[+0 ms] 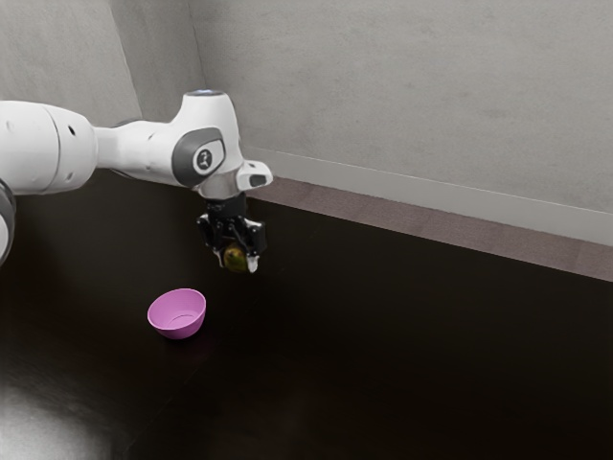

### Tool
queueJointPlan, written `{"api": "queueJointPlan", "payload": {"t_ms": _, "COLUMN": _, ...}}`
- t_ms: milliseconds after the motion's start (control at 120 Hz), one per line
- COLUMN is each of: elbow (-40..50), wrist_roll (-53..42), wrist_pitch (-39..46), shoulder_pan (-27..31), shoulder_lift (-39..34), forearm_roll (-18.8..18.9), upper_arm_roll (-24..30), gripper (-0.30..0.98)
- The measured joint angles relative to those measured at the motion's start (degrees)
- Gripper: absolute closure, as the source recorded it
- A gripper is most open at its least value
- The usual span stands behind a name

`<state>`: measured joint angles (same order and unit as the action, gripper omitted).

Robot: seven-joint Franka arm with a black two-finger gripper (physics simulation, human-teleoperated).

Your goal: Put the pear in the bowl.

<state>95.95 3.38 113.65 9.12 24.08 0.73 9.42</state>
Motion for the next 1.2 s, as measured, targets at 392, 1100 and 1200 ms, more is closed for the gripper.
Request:
{"api": "queueJointPlan", "payload": {"t_ms": 392, "elbow": 12.57, "wrist_roll": -5.66, "wrist_pitch": -0.7, "shoulder_pan": 7.59, "shoulder_lift": -7.96, "forearm_roll": 1.97, "upper_arm_roll": -0.05, "gripper": 0.36}}
{"api": "queueJointPlan", "payload": {"t_ms": 1100, "elbow": 17.45, "wrist_roll": -10.33, "wrist_pitch": 4.25, "shoulder_pan": 8.39, "shoulder_lift": -5.87, "forearm_roll": 2.45, "upper_arm_roll": 0.18, "gripper": 0.13}}
{"api": "queueJointPlan", "payload": {"t_ms": 1200, "elbow": 17.92, "wrist_roll": -10.76, "wrist_pitch": 4.7, "shoulder_pan": 9.14, "shoulder_lift": -6.98, "forearm_roll": 2.37, "upper_arm_roll": 1.71, "gripper": 0.08}}
